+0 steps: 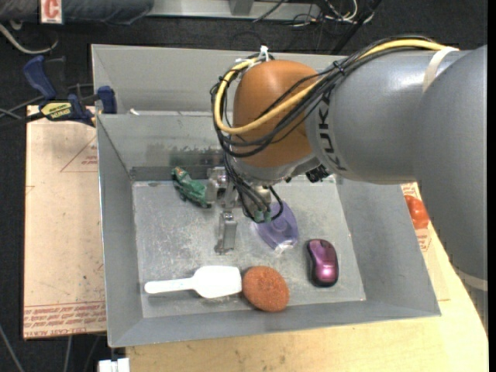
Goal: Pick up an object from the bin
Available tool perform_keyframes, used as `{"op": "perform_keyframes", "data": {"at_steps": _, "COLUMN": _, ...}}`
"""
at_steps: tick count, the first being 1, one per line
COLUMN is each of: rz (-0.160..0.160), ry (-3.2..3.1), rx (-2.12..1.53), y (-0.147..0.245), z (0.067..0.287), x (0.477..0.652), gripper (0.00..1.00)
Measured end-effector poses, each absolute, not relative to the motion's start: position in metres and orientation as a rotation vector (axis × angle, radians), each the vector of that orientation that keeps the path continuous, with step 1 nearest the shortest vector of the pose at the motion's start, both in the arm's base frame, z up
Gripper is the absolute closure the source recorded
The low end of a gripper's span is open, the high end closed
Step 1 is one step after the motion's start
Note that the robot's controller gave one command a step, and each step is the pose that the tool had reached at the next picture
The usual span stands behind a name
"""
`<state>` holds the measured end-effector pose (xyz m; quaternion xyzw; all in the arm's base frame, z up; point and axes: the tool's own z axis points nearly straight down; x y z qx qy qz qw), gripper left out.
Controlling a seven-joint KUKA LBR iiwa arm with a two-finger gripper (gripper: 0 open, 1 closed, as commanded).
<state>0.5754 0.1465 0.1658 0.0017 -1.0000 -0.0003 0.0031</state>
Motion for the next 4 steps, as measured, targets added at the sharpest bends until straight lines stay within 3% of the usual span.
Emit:
{"op": "perform_keyframes", "data": {"at_steps": 2, "rz": -0.003, "ry": -3.144, "rx": 0.002, "y": 0.146, "z": 0.170, "x": 0.576, "gripper": 0.00}}
{"op": "perform_keyframes", "data": {"at_steps": 3, "rz": -0.003, "ry": -3.120, "rx": 0.278, "y": 0.125, "z": 0.132, "x": 0.543, "gripper": 0.00}}
{"op": "perform_keyframes", "data": {"at_steps": 4, "rz": -0.002, "ry": -3.119, "rx": 0.453, "y": 0.137, "z": 0.095, "x": 0.545, "gripper": 0.00}}
